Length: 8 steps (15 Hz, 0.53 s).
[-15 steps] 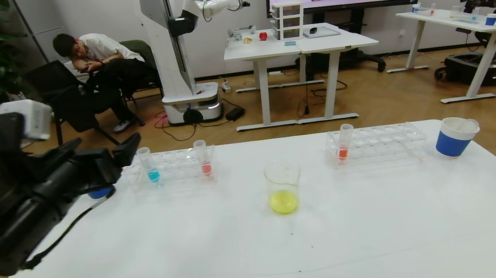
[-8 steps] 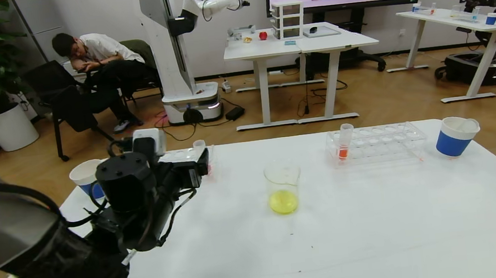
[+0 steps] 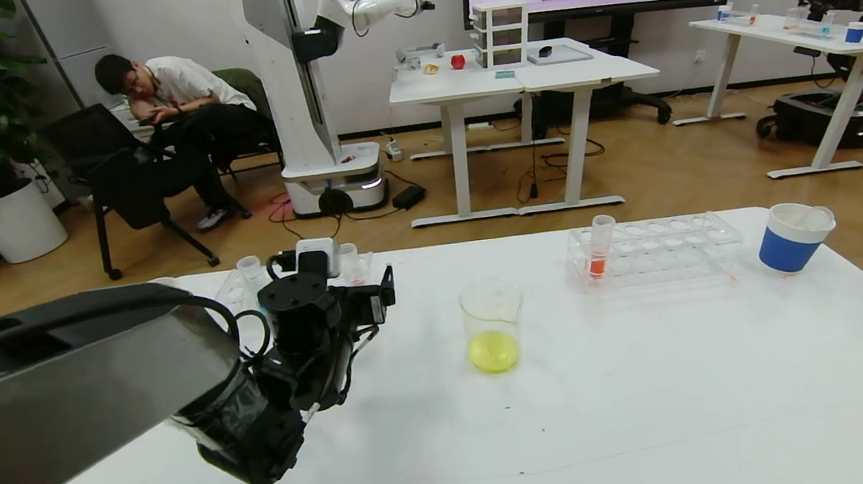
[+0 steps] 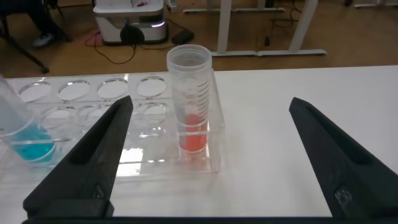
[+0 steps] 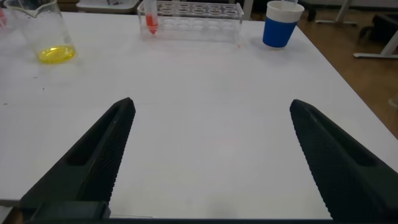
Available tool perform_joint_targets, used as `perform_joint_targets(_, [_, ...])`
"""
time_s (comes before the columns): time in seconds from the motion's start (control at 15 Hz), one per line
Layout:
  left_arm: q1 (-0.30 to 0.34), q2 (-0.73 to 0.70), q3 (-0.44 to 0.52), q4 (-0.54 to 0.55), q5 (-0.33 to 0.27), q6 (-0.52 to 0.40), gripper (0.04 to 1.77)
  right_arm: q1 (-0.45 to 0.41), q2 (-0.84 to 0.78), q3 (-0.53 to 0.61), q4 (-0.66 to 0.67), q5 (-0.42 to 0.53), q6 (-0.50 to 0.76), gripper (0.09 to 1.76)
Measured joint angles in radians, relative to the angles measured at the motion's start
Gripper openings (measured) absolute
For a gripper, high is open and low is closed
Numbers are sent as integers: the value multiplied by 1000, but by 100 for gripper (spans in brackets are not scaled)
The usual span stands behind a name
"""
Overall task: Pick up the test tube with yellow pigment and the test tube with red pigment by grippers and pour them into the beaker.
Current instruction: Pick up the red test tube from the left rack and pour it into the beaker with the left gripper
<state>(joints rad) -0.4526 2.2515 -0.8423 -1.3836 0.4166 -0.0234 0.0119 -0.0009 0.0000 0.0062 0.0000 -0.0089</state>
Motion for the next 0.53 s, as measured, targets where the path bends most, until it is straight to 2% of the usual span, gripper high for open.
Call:
perform_joint_targets(0.27, [21,92,-154,21,-3,6,175,0,0,0,0,0,0,174])
perform_joint_targets(0.53, [47,134,-225,35,-7,7,175,0,0,0,0,0,0,174])
